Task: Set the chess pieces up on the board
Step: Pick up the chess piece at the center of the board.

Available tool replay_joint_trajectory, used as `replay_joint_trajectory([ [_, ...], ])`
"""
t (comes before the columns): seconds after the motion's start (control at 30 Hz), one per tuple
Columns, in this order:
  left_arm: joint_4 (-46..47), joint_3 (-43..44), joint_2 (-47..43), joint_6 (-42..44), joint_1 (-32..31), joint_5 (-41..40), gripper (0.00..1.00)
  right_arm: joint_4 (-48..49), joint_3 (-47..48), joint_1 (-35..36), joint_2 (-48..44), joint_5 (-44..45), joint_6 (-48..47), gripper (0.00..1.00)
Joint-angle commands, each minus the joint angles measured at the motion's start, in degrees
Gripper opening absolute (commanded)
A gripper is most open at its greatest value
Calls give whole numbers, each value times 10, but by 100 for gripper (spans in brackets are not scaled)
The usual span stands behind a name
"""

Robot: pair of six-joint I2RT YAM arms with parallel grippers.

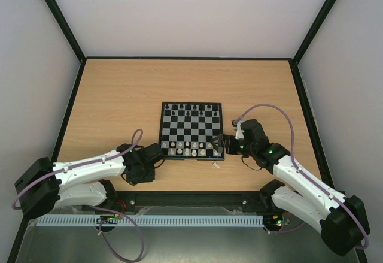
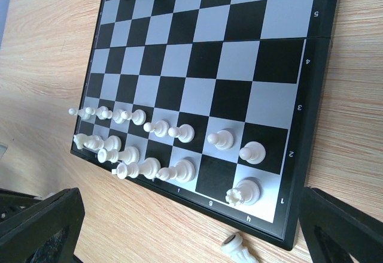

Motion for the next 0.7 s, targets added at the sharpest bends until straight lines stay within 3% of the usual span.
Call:
replay_joint_trajectory([
  [0.0,13,6,22,8,2,-9,30,2,-10,-1,-1,-6,-8,99],
  [0.3,0,24,25,23,10,-23,15,2,-10,-1,-2,-6,-7,99],
  [0.67,-18,173,110,137,56,-60,14,0,-9,-1,-7,-1,-7,99],
])
